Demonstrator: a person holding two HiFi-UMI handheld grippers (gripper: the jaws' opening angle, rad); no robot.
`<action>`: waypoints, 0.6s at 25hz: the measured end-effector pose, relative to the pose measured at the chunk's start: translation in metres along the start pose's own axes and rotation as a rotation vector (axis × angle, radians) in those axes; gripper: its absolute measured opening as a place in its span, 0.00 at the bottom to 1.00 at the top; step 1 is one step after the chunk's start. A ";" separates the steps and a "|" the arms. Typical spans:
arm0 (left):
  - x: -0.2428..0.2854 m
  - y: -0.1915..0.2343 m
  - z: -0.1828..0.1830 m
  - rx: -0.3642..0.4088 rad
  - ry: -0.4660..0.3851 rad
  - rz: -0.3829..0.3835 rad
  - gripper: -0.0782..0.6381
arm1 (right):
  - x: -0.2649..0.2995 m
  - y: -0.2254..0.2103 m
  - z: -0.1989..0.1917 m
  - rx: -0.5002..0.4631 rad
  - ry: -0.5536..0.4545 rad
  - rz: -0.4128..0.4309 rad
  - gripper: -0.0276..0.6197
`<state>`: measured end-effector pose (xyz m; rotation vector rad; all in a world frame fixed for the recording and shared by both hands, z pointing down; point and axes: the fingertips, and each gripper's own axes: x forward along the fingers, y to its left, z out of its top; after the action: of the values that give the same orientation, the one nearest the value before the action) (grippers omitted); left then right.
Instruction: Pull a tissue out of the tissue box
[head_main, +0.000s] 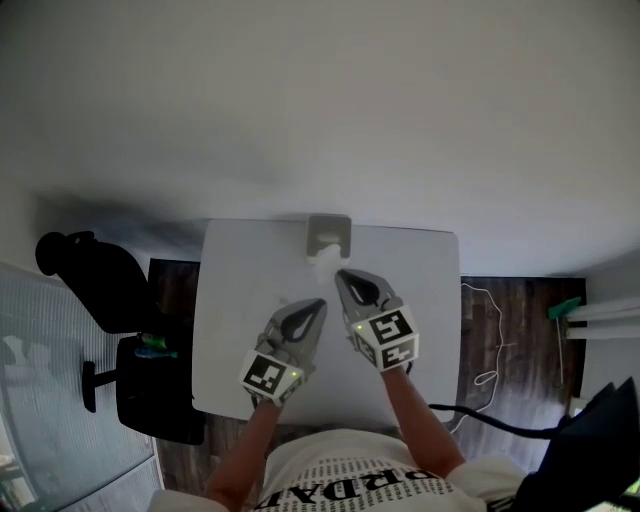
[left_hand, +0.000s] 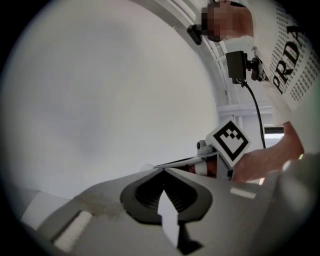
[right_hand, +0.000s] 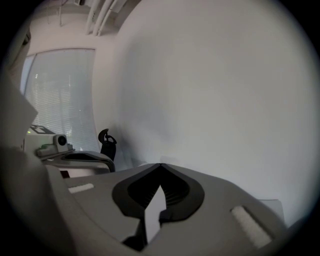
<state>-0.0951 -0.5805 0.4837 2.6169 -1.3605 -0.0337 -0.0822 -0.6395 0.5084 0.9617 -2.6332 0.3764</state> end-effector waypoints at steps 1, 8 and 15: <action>-0.005 -0.004 0.001 0.010 0.010 0.001 0.10 | -0.007 0.005 0.004 -0.003 -0.009 0.005 0.05; -0.026 -0.024 0.017 0.012 0.001 0.017 0.10 | -0.051 0.030 0.026 -0.048 -0.070 0.022 0.05; -0.045 -0.045 0.035 0.002 -0.016 0.022 0.10 | -0.095 0.054 0.050 -0.089 -0.119 0.036 0.05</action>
<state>-0.0879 -0.5245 0.4377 2.6081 -1.3951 -0.0498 -0.0588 -0.5626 0.4198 0.9361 -2.7511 0.2140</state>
